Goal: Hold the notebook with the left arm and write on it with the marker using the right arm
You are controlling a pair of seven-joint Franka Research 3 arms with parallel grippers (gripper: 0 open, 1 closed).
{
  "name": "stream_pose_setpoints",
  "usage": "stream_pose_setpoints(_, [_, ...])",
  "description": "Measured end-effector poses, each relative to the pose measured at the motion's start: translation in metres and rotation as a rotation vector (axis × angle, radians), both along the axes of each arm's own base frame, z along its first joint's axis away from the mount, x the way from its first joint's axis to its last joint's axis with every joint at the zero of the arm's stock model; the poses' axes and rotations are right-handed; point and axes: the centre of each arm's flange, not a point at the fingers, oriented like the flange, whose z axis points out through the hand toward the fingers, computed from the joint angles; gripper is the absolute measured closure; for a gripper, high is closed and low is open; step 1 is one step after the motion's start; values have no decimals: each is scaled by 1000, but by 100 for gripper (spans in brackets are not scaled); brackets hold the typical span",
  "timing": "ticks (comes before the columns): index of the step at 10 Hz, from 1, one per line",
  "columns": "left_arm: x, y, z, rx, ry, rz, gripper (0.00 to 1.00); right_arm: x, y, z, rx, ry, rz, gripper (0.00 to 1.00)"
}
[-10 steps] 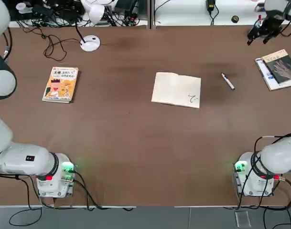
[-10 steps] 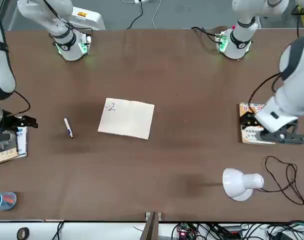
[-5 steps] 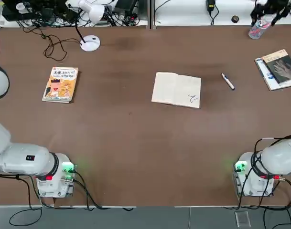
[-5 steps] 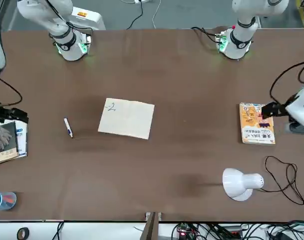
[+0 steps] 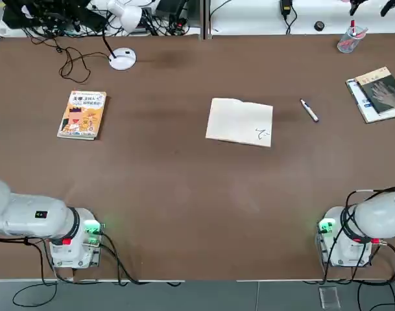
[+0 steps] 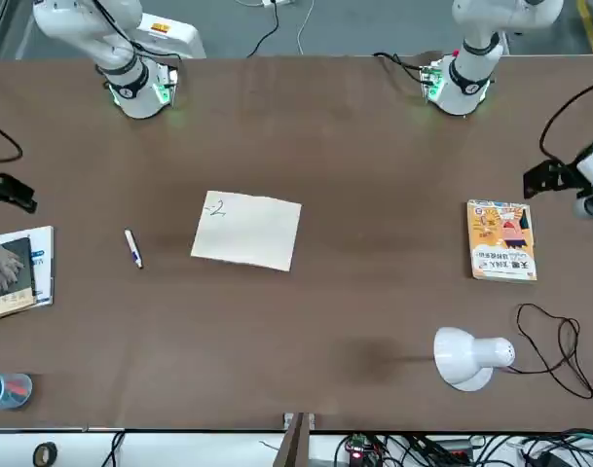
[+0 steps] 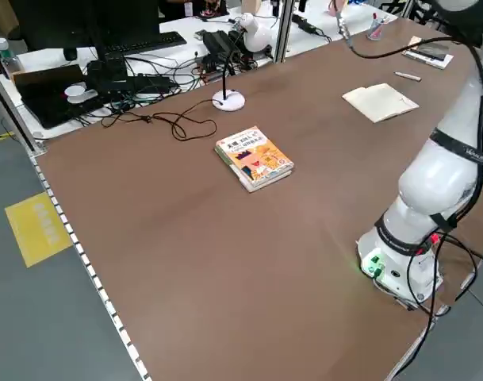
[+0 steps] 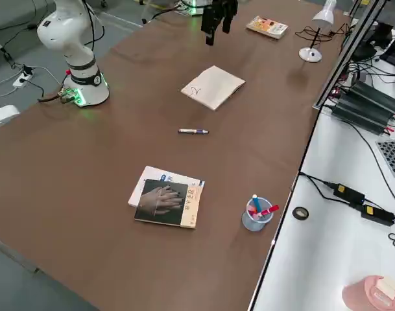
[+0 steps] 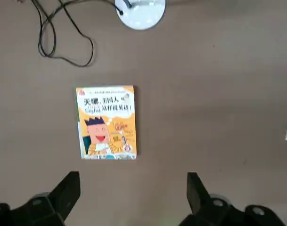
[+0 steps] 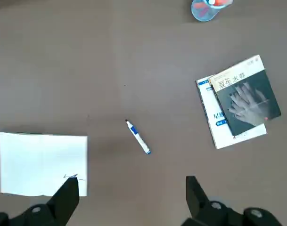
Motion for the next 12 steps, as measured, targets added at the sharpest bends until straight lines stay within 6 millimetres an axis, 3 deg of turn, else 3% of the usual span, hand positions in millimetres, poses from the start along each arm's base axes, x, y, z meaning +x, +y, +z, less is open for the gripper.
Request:
stream_pose_setpoints(2, [-17,6,-2,6,16,8,0,-5,0,8,3,-13,-9,0])
stream_pose_setpoints(5, [-36,18,-6,11,33,28,0,-2,-1,3,2,-18,-18,0])
stream_pose_setpoints(9, [-41,24,-1,10,25,37,0,3,-4,-13,1,-26,-23,0])
stream_pose_setpoints(12, [-40,28,-2,9,26,44,0,4,-4,-14,1,-32,-23,0])
